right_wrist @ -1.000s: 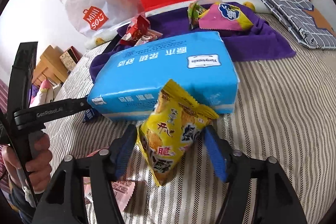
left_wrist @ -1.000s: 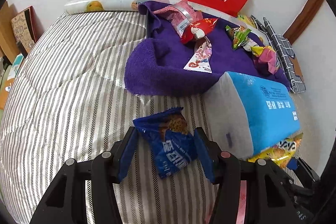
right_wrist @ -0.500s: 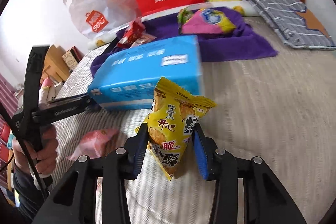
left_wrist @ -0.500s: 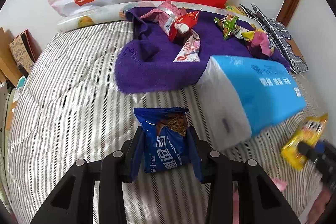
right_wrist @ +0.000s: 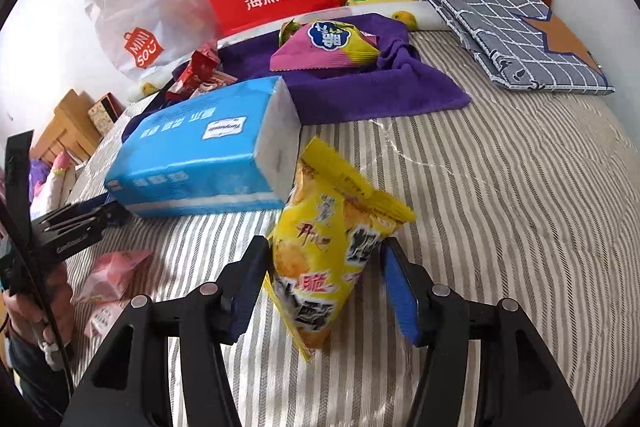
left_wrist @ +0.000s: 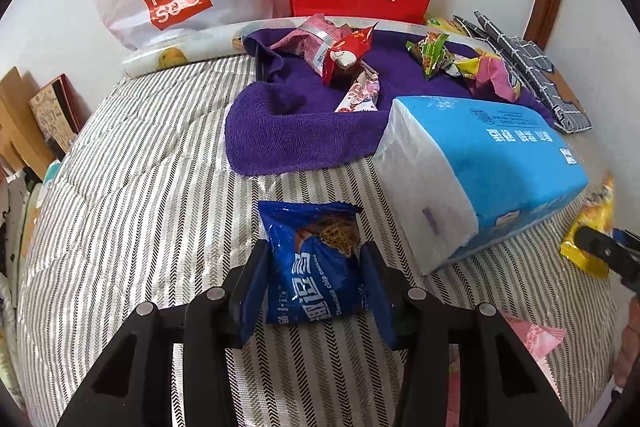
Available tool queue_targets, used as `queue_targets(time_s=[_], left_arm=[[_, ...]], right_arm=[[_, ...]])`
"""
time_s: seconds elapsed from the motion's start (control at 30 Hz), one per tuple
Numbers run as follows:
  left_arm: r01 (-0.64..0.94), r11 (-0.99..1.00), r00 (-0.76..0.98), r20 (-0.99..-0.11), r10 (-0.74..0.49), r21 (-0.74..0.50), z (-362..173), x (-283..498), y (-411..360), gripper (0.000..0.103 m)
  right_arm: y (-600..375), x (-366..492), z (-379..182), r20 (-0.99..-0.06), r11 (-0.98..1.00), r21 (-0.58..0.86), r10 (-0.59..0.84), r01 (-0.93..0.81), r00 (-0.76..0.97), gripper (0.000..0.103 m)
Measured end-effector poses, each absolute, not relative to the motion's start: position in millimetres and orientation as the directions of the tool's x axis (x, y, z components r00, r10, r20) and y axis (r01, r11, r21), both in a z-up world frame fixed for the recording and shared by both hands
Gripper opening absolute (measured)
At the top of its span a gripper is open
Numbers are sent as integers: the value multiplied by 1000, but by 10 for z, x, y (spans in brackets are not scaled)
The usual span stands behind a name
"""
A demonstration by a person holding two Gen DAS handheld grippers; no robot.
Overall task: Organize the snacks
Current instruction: 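Lift and carry the blue packet and yellow bag over the purple towel with both tools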
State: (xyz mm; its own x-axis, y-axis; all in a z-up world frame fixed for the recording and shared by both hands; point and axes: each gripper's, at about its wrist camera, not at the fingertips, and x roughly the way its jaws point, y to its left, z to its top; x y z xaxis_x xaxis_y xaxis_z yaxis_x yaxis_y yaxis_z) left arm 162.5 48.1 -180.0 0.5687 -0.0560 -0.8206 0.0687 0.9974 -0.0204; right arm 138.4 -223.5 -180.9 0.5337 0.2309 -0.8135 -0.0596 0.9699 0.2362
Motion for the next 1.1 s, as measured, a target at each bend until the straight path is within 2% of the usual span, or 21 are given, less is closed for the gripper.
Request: queue_targets(time_s=[0.1, 0.23, 0.6, 0.7, 0.77, 0.8, 0.83, 0.93, 1.1], left_arm=[[68, 997, 569, -820, -58, -24, -1802, 1626, 486, 43], [64, 998, 570, -820, -49, -15, -1804, 1620, 475, 43], [74, 997, 567, -822, -56, -17, -1815, 1620, 442, 49], [71, 997, 569, -821, -60, -23, -1814, 1619, 449, 48], [62, 996, 576, -813, -82, -56, -1801, 1608, 503, 39], [66, 994, 576, -810, -110, -88, -1799, 1602, 534, 39], [68, 992, 575, -808, -127, -108, -1797, 1596, 563, 38], [71, 992, 571, -811, -127, -105, -1791, 1571, 582, 38], [71, 990, 558, -818, -141, -122, -1770, 1490, 606, 38]], right_arm=[[-2235, 1432, -1831, -807, 977, 208, 199, -47, 556, 58], [-2250, 1467, -1845, -810, 986, 164, 147, -22, 568, 52], [-2251, 1578, -1883, -826, 995, 97, 99, -33, 555, 52], [-2276, 1577, -1878, -823, 993, 114, 112, -31, 557, 52], [-2324, 1571, -1874, -816, 988, 149, 138, -27, 561, 52], [-2346, 1569, -1870, -812, 985, 169, 153, -24, 564, 52], [-2388, 1565, -1868, -804, 979, 202, 178, -22, 567, 47], [-2481, 1549, -1862, -784, 960, 279, 238, -17, 574, 40], [-2468, 1462, -1798, -772, 964, 263, 226, -24, 594, 37]])
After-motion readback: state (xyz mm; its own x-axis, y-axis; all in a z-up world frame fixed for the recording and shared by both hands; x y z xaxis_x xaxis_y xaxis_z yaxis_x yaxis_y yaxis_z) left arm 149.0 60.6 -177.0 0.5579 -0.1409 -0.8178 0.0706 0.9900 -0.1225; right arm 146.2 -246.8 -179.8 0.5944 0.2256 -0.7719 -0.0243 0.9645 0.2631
